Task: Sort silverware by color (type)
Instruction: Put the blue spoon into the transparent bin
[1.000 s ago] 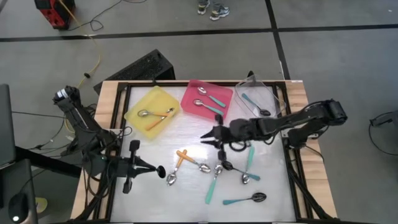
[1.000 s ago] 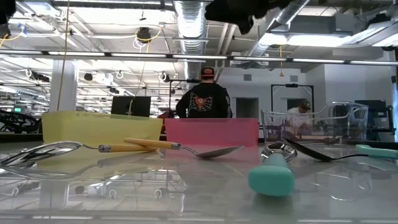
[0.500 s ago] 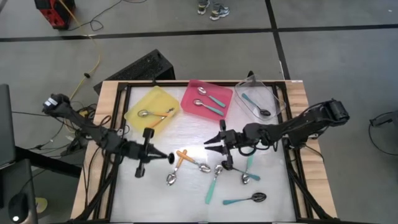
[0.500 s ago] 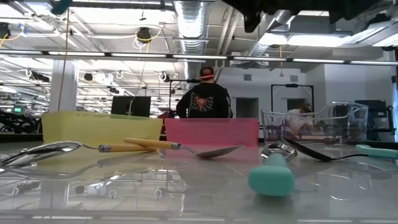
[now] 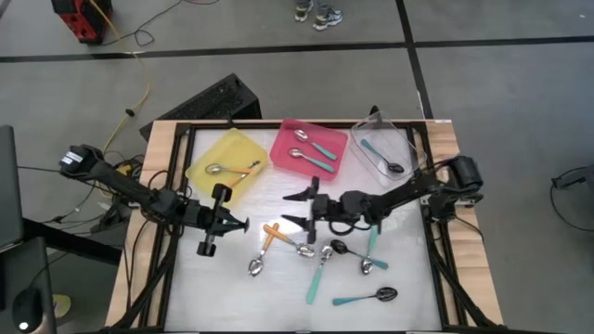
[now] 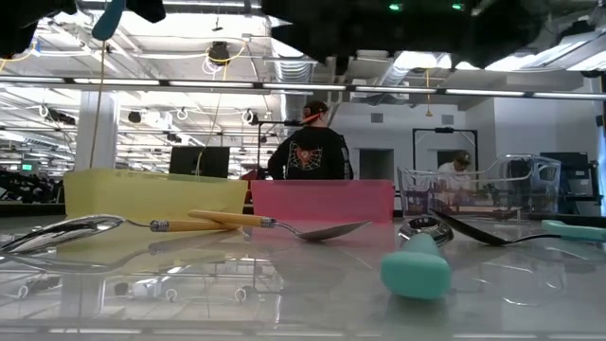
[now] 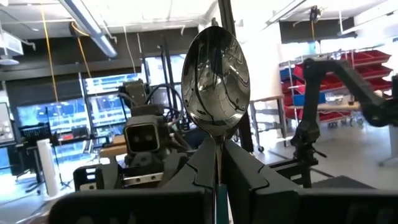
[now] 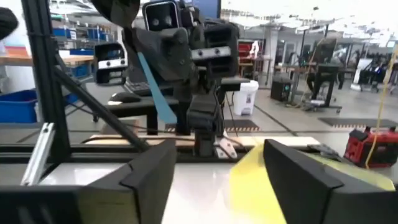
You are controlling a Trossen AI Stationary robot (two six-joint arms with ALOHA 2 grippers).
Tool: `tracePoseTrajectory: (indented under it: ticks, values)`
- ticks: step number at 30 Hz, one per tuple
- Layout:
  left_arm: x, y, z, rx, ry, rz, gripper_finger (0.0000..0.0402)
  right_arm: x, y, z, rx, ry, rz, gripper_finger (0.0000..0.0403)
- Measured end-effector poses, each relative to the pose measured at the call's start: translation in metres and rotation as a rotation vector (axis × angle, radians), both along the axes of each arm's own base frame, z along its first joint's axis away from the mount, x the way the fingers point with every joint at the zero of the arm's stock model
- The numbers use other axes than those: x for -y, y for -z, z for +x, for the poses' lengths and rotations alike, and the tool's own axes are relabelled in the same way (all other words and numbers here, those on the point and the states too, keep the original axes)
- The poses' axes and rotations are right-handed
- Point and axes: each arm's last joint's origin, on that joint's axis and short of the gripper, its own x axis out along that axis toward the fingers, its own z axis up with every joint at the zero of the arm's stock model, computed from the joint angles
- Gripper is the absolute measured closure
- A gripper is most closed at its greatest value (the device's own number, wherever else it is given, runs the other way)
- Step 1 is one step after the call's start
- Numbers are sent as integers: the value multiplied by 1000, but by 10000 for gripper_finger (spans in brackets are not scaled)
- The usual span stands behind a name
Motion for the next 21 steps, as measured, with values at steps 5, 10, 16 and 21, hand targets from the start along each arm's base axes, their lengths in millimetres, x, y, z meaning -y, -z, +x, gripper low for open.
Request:
tracePoseTrajectory:
  ticks: [5,10,16,21]
  values:
    - [2,5,5,-16,-11,3,401,-8,-11,38,42,1,-70,109]
    - [2,7,7,-32,-23,-5,401,-16,-29,59,36,-8,-120,106]
    - [1,8,7,-32,-70,10,401,-25,-47,71,-23,-73,-140,106]
    - [1,9,8,-41,-72,13,401,-29,-55,73,-11,-75,-175,106]
